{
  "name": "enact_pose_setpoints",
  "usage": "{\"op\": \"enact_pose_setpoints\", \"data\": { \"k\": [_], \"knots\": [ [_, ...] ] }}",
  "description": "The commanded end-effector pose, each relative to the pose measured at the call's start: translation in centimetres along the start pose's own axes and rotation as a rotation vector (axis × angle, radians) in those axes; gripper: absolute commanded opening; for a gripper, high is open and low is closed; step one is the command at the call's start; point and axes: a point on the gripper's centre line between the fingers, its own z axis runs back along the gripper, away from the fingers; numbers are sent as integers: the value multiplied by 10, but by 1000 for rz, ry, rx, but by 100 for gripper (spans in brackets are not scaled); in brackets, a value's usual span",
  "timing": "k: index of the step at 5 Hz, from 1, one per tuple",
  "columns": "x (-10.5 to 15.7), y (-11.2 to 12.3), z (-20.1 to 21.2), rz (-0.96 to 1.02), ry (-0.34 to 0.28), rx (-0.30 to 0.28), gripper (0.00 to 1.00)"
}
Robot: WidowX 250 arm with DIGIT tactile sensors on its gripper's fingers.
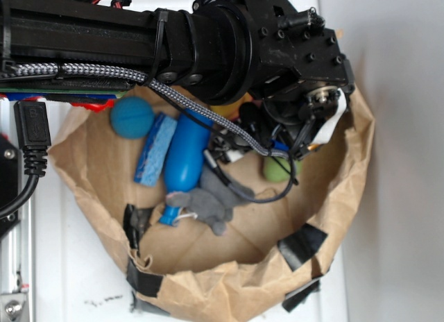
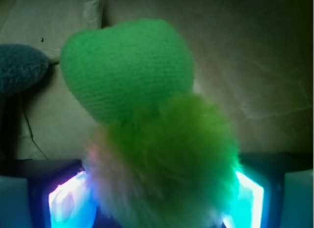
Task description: Grab the green animal.
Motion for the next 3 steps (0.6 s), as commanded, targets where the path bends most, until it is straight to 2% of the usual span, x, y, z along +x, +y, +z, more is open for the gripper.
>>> {"op": "enact_pose_setpoints", "data": {
  "k": [1, 2, 3],
  "knots": [
    [15, -23, 28, -156, -64, 52, 100],
    [17, -27, 24, -160, -45, 69, 100],
    [16, -25, 22, -135, -40, 60, 0]
  ]
}}
